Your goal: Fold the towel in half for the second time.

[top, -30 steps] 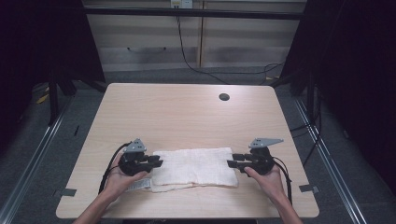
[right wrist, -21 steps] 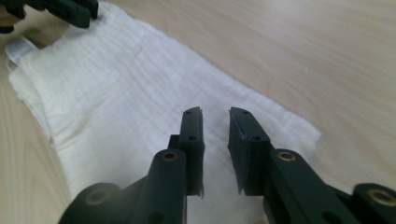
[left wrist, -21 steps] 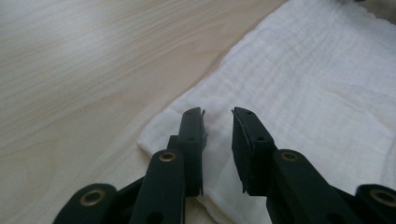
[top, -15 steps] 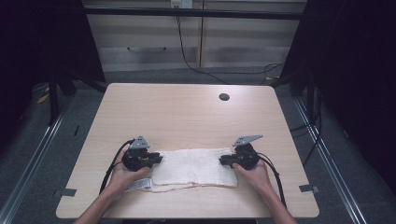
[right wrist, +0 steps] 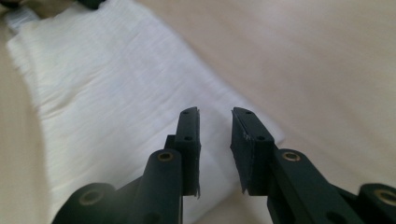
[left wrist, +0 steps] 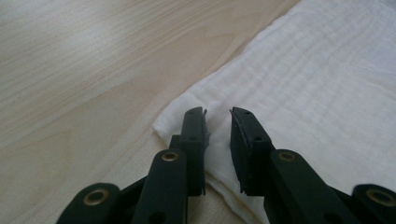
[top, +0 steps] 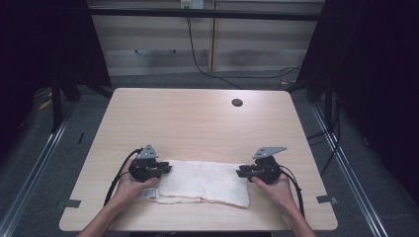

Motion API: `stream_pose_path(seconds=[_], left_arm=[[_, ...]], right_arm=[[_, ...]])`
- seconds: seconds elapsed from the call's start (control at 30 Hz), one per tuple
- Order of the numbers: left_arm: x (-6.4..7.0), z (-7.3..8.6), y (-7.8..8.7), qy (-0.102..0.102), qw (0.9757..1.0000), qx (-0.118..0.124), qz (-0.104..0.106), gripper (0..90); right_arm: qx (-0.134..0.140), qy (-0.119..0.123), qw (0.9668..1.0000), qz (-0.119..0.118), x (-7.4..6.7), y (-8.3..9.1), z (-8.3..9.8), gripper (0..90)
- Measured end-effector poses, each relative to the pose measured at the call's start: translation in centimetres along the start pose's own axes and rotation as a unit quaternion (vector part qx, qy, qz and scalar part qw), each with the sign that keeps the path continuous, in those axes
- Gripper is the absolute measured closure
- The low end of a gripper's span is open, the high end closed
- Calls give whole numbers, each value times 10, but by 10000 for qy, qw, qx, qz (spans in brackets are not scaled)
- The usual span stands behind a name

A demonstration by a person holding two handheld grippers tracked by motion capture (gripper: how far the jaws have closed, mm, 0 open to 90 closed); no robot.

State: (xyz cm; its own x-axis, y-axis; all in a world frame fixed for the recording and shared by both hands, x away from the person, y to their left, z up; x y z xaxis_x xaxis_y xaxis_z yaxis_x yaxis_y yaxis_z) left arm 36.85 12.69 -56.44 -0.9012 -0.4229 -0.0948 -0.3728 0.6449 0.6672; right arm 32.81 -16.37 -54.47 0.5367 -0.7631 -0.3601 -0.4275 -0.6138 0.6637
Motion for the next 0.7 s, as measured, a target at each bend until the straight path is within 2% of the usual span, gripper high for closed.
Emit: stream_pose_path(seconds=[0.07, 0.13, 0.17, 0.23, 0.37, 0.43, 0.53, 0.57, 0.6, 0.7], left_arm=[[0, 0, 0, -5, 10000, -4, -3, 752], [0, 0, 0, -15, 10000, 6, -22, 752], [0, 0, 0, -30, 10000, -7, -37, 752], [0, 0, 0, -27, 10000, 1, -31, 752], [0, 0, 0, -21, 10000, -4, -33, 752], [1, 0, 0, -30, 10000, -2, -41, 751], [0, 0, 0, 23, 10000, 10, 18, 750], [0, 0, 1, 41, 10000, 5, 49, 740], [0, 0, 0, 110, 9999, 30, 102, 740], [-6, -1, 0, 260, 9996, 41, 141, 695]], right_arm=[[192, 95, 9995, 235, 10, 3, -11, 704], [255, -41, 9996, 124, 18, 0, -17, 681], [185, -72, 9996, 182, 23, -4, -18, 664], [22, -137, 9998, 106, 27, -13, -18, 634], [-96, -128, 9998, 90, 30, -21, -15, 623], [-221, -104, 9995, 203, 32, -22, -11, 614], [-213, -109, 9995, 220, 33, -22, -10, 626], [-186, -79, 9994, 263, 34, -23, -10, 655], [-186, -79, 9994, 263, 34, -23, -10, 655], [-174, -61, 9995, 249, 34, -24, -11, 734]])
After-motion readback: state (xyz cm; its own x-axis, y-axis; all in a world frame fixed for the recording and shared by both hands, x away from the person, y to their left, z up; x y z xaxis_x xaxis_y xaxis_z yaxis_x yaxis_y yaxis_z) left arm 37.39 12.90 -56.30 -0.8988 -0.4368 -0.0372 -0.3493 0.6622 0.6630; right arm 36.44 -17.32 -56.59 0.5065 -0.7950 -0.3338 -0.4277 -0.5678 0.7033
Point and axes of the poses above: each handheld gripper's, and its own axes: y roughly backward along the jaws, z roughly out of its underside, x roughly to its right, the point moved 9 cm from there along -y, roughly forward along the jaws, and after that the axes turned 15 degrees about -y, right-handed, at the moved point
